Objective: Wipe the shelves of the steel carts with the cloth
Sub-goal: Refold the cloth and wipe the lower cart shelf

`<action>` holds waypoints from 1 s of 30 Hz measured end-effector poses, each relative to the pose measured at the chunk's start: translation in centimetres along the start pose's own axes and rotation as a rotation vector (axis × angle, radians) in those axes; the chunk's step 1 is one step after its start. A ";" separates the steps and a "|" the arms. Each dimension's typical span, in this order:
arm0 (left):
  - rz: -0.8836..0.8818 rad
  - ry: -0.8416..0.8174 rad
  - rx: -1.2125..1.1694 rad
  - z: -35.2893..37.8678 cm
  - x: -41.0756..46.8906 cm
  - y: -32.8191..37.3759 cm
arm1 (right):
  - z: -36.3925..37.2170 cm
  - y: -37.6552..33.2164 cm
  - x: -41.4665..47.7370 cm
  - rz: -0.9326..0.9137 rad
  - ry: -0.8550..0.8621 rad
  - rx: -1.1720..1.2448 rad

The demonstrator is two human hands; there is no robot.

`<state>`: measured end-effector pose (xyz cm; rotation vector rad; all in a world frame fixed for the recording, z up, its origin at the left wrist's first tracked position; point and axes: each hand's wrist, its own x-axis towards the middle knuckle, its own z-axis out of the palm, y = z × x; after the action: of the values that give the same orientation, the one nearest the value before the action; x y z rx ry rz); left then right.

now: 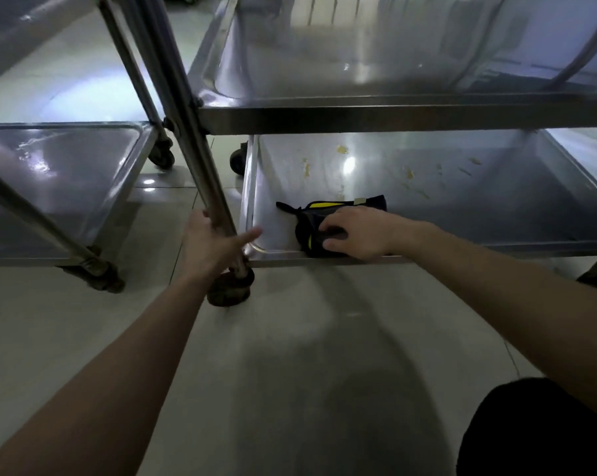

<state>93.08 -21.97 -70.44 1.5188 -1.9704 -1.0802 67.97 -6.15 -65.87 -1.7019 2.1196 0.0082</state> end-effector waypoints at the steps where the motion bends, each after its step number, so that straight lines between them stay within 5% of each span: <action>1: 0.052 0.072 -0.146 0.1 0.4 0.6 | 0.1 0.5 0.3 -0.002 -0.022 -0.065; 5: 0.091 0.129 -0.464 2.0 1.0 1.3 | 2.3 2.4 1.6 0.055 0.041 -0.096; 12: 0.055 0.301 -0.542 4.6 1.5 1.2 | 8.4 5.6 1.4 0.217 0.183 -0.020; 17: 0.128 0.432 -0.553 5.7 2.2 0.5 | 9.8 7.1 3.5 0.066 0.277 -0.086; 25: 0.095 0.459 -0.641 6.6 4.0 -0.7 | 11.0 2.3 10.9 -0.057 0.213 -0.087; 30: 0.144 0.446 -0.589 6.1 3.0 -0.7 | 9.9 5.8 9.4 -0.074 0.197 -0.016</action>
<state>88.13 -22.95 -75.09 1.1479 -1.2855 -1.0285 64.19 -10.91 -79.44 -1.8572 2.1983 -0.1715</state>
